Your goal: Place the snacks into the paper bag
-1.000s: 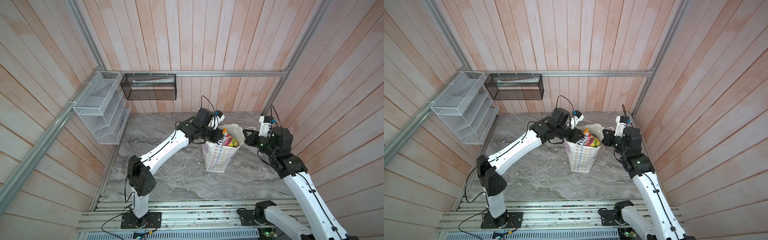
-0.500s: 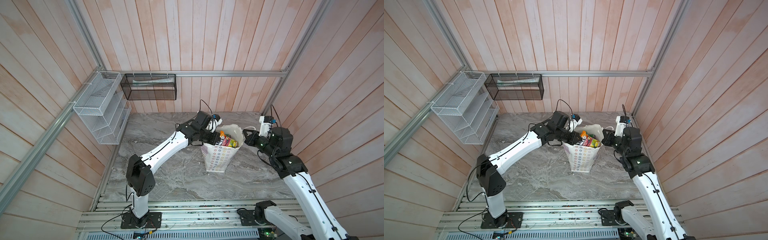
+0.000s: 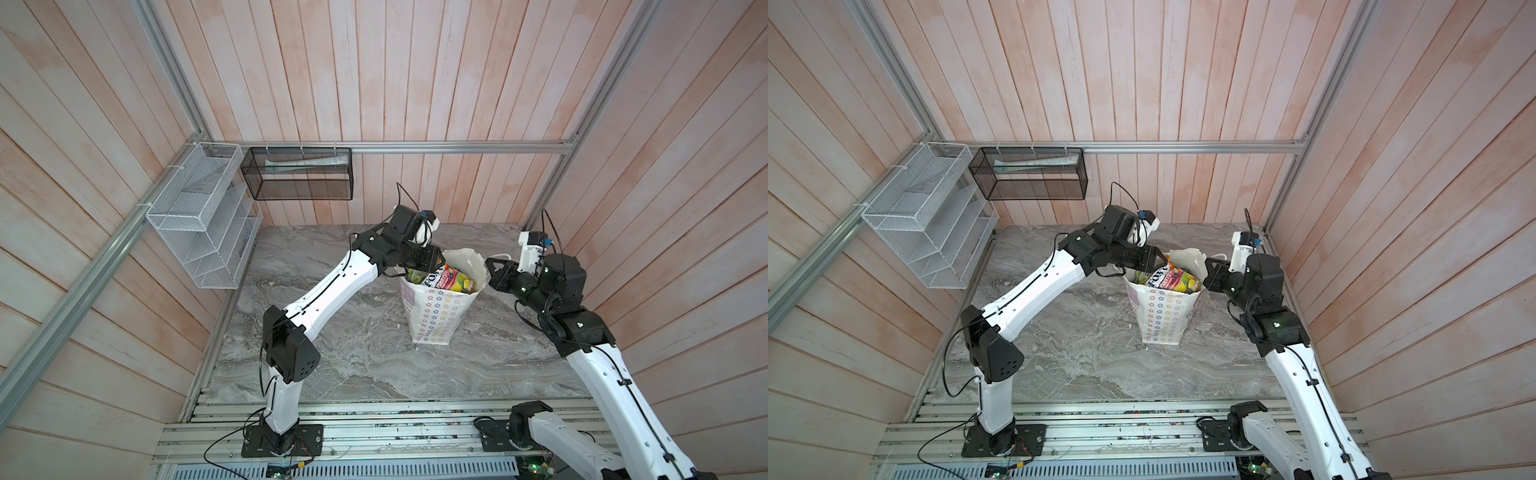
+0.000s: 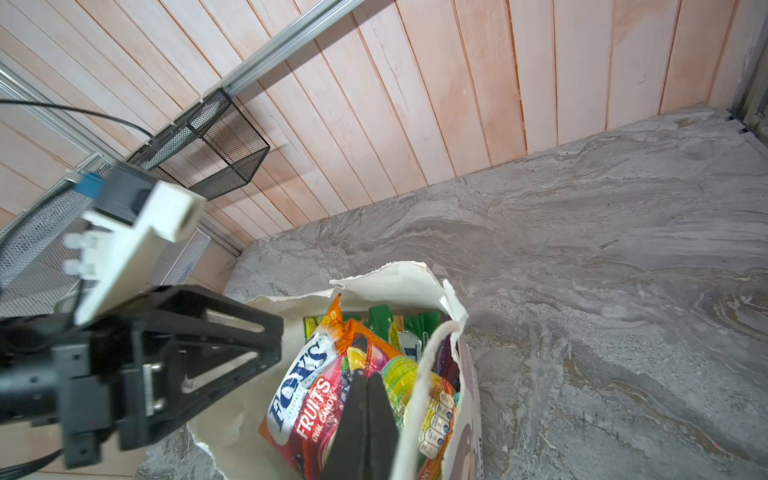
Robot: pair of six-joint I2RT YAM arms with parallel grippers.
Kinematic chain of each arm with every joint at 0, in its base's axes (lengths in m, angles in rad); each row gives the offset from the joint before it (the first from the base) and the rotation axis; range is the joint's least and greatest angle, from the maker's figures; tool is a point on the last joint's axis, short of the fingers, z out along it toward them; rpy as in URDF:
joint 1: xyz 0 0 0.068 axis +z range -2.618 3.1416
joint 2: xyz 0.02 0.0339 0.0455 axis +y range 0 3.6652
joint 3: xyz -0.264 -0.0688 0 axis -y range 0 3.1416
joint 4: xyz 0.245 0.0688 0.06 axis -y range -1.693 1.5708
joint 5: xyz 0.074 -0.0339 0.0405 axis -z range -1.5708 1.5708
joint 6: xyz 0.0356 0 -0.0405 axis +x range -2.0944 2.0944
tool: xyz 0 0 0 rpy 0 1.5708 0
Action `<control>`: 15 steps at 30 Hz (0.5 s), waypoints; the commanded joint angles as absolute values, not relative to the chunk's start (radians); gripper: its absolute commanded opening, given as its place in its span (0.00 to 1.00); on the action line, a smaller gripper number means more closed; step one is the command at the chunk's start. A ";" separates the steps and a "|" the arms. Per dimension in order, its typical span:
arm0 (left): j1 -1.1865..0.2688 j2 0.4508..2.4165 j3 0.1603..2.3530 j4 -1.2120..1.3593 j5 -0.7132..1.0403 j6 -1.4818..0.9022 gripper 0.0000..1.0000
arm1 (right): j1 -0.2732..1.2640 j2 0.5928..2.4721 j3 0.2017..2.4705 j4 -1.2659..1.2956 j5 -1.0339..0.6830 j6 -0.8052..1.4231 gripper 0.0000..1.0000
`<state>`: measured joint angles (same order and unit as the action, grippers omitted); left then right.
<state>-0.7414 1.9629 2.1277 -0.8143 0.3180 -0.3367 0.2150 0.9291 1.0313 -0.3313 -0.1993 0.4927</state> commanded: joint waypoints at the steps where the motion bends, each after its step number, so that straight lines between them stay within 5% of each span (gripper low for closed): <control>1: -0.750 1.847 2.191 -0.805 0.326 -0.302 0.59 | 0.212 0.919 1.062 -0.312 -0.194 0.492 0.00; 8: -0.733 1.653 2.089 -0.749 0.064 -0.228 0.94 | 0.212 0.924 1.069 -0.309 -0.200 0.496 0.00; 15: -0.600 1.610 1.970 -0.798 0.033 -0.241 0.97 | 0.212 0.919 1.061 -0.315 -0.202 0.498 0.00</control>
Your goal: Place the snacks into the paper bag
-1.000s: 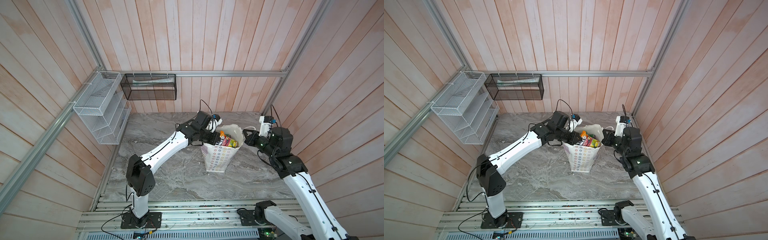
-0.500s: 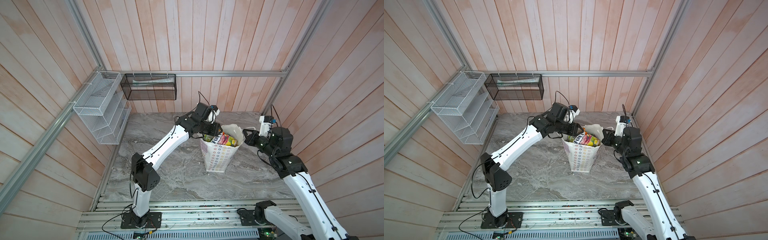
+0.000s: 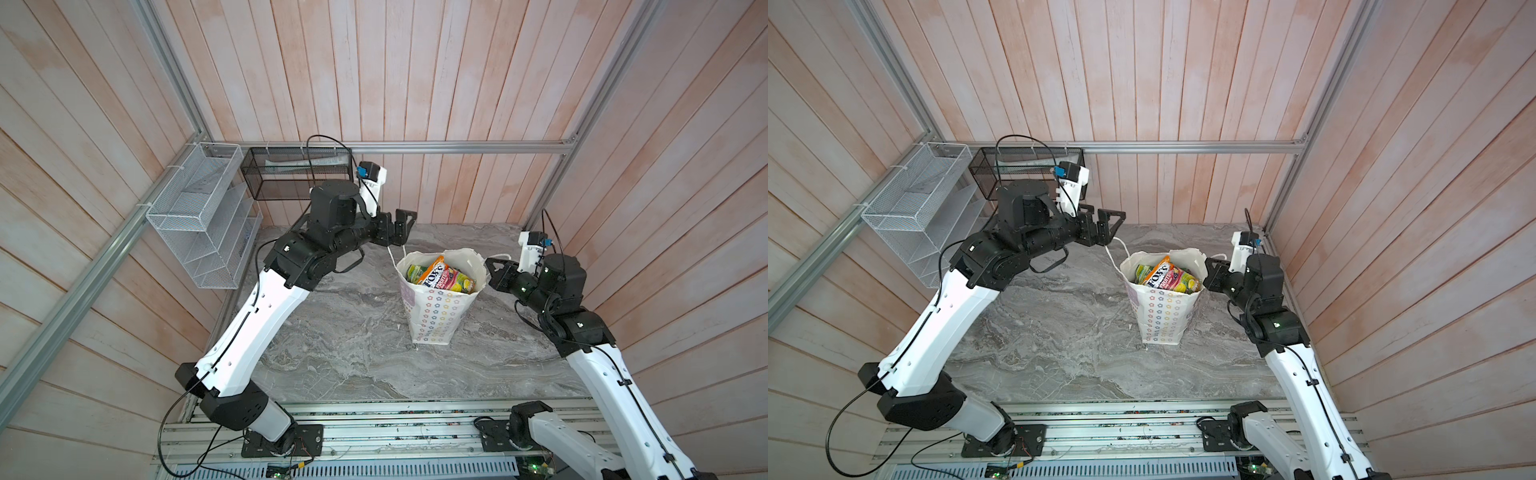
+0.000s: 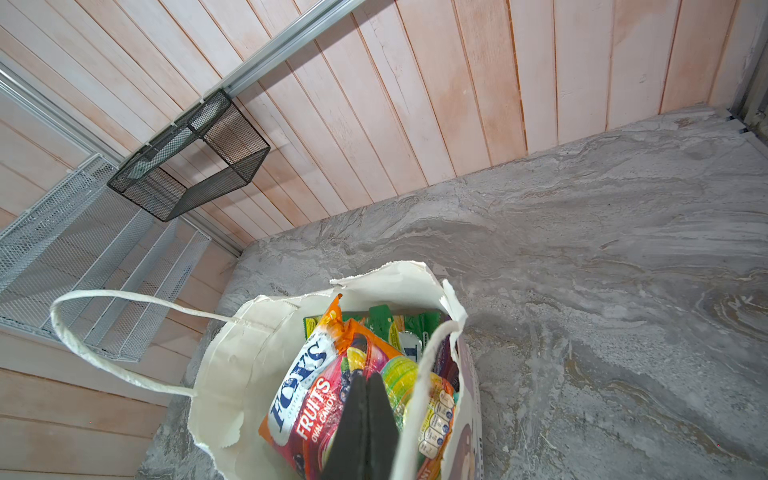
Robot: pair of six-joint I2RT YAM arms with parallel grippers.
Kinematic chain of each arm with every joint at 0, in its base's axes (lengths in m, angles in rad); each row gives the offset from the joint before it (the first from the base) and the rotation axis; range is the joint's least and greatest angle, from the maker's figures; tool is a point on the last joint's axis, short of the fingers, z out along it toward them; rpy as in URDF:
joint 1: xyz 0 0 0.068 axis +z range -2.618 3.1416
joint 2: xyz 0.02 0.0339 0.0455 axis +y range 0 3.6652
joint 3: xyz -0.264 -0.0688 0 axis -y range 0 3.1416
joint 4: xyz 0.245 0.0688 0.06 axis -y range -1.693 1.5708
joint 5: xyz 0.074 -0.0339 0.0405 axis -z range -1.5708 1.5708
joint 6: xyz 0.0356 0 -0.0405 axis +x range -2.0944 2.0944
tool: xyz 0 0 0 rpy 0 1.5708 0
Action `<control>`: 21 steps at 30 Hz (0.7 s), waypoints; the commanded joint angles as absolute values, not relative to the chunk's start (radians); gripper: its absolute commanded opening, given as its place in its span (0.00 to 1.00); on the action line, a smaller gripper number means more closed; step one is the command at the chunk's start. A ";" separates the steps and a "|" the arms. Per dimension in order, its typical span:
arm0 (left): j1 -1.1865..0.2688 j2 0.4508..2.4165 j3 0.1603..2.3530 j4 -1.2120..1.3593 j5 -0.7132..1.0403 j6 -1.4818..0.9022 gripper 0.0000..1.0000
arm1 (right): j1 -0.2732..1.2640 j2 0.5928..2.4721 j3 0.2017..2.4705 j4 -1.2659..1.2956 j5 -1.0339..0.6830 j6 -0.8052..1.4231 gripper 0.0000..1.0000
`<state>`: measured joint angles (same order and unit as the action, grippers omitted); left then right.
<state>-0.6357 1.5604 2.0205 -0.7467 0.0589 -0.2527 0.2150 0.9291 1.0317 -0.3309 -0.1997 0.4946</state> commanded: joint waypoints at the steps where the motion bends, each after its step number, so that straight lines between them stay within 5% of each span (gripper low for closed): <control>1: -0.588 1.616 1.965 -0.805 0.066 -0.245 0.96 | 0.212 0.918 1.060 -0.317 -0.200 0.497 0.00; 6: -0.580 1.634 1.926 -0.804 0.132 -0.255 0.85 | 0.211 0.914 1.063 -0.331 -0.189 0.496 0.00; 16: -0.571 1.638 1.859 -0.774 0.200 -0.301 0.47 | 0.212 0.915 1.059 -0.330 -0.187 0.499 0.00; 21: -0.564 1.639 1.879 -0.775 0.219 -0.314 0.06 | 0.212 0.924 1.058 -0.318 -0.193 0.502 0.00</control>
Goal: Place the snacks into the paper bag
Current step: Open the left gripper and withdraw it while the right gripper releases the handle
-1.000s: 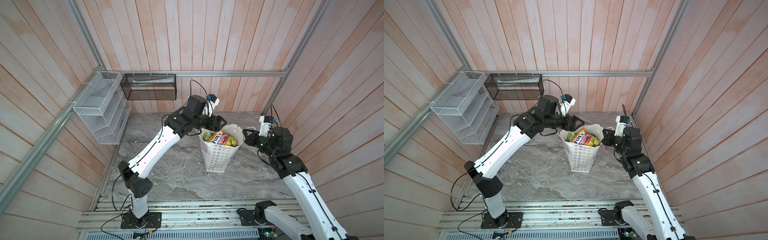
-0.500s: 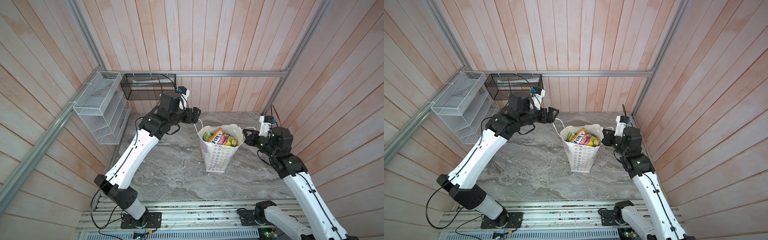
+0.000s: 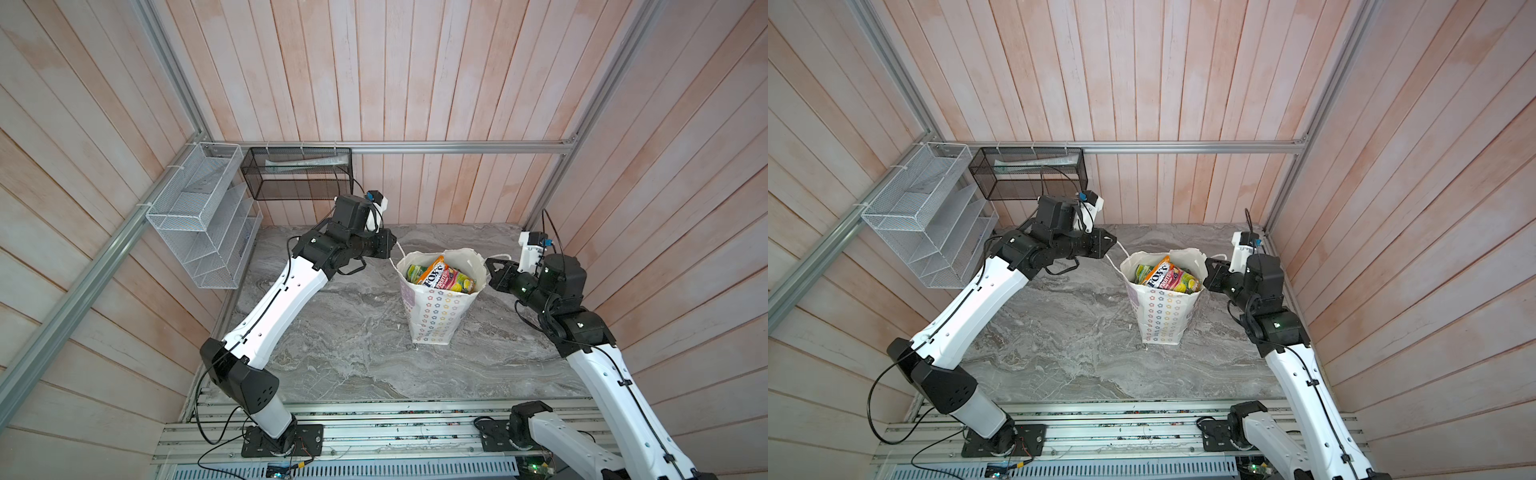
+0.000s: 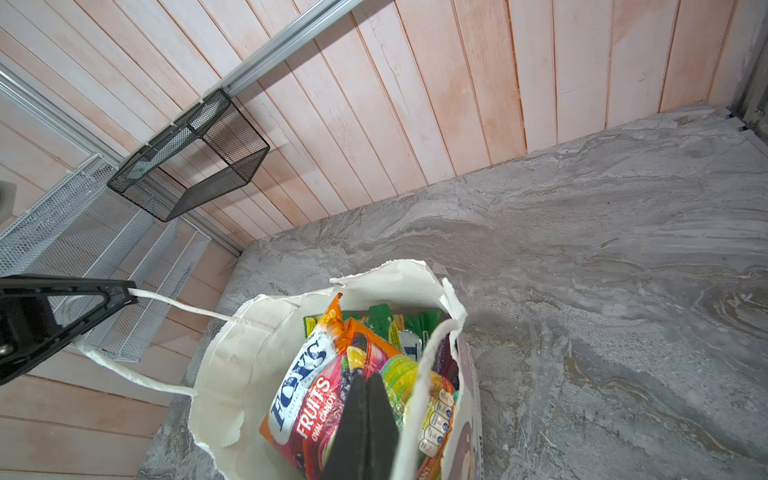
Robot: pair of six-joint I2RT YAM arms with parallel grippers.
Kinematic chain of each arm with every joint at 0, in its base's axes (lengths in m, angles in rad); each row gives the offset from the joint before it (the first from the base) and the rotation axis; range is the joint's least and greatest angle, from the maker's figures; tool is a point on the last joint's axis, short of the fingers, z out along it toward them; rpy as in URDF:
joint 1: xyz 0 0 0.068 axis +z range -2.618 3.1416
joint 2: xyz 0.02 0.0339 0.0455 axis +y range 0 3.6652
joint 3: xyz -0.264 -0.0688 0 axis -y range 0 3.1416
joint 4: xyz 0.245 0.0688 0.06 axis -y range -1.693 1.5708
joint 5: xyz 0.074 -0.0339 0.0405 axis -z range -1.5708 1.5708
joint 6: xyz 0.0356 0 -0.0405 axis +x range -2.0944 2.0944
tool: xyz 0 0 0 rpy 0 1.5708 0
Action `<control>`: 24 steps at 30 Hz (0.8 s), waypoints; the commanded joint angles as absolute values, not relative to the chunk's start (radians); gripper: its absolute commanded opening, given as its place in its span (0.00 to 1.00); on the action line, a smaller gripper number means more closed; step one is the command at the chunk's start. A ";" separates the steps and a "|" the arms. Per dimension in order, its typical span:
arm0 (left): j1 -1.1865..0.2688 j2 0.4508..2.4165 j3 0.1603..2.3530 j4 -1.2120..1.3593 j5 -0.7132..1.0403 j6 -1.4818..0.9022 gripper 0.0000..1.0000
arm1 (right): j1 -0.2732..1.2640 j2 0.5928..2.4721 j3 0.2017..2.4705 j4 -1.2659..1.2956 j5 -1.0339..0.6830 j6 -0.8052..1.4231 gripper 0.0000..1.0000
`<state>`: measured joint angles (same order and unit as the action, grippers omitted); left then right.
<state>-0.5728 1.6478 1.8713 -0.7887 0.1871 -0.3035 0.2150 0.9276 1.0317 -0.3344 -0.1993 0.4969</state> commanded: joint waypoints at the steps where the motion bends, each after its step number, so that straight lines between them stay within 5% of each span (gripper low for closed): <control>1: -0.563 1.637 1.881 -0.766 0.233 -0.320 0.01 | 0.212 0.927 1.058 -0.311 -0.198 0.500 0.00; 7: -0.551 1.689 1.955 -0.731 0.169 -0.336 0.00 | 0.237 0.987 1.098 -0.163 -0.243 0.542 0.00; 14: -0.534 1.875 2.528 -0.920 0.294 -0.383 0.00 | 0.404 1.141 1.411 -0.162 -0.223 0.462 0.00; 24: -0.483 1.572 1.916 -0.668 0.165 -0.445 0.00 | 0.402 1.180 1.269 -0.097 -0.247 0.519 0.00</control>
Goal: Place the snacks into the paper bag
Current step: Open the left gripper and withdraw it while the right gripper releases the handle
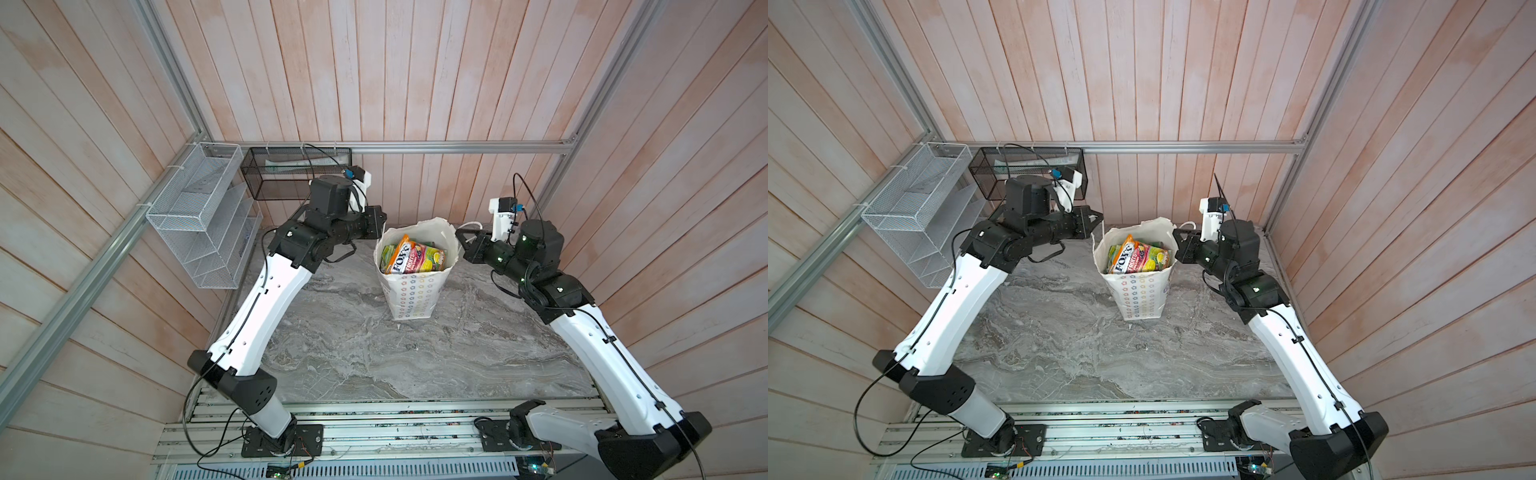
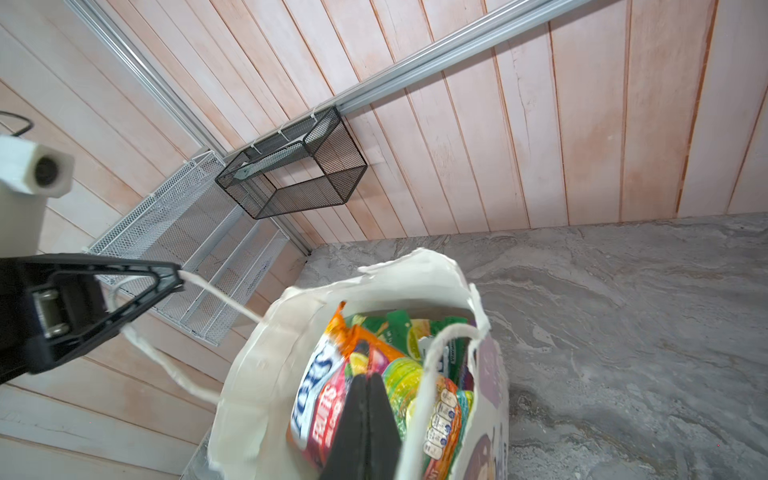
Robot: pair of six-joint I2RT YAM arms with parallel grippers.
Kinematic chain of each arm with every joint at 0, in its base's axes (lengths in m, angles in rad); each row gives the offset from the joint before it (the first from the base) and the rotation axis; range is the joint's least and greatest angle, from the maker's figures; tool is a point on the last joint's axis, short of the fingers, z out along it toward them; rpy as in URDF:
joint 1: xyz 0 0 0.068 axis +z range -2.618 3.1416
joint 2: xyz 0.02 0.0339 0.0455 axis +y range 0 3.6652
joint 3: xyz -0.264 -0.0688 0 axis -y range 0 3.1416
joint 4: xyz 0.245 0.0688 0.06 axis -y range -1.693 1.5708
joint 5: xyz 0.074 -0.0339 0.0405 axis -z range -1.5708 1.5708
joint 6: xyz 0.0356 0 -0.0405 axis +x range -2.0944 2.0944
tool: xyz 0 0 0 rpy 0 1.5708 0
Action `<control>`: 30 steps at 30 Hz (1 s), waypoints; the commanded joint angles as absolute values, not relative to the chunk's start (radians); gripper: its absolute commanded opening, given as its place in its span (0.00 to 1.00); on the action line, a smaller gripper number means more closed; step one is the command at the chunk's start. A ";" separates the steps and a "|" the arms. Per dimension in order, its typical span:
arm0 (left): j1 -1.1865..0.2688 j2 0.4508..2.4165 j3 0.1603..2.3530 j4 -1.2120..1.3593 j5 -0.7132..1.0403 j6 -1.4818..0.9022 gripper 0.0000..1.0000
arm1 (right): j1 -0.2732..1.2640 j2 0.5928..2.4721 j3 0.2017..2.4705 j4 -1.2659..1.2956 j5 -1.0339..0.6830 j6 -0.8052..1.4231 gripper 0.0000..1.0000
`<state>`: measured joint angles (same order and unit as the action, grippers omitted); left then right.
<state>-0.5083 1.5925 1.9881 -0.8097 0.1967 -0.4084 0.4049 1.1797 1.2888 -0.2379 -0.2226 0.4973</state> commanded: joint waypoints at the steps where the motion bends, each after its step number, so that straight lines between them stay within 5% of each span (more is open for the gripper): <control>1: -0.468 1.563 1.874 -0.664 0.161 -0.453 0.00 | 0.397 1.194 1.259 -0.097 -0.258 0.528 0.00; 26: -0.423 1.443 1.632 -0.473 0.304 -0.542 0.00 | 0.357 1.213 1.233 -0.165 -0.333 0.568 0.00; 28: -0.423 1.442 1.629 -0.468 0.302 -0.540 0.15 | 0.354 1.209 1.236 -0.168 -0.335 0.569 0.06; 30: -0.423 1.440 1.631 -0.462 0.301 -0.535 0.35 | 0.349 1.207 1.242 -0.177 -0.345 0.571 0.25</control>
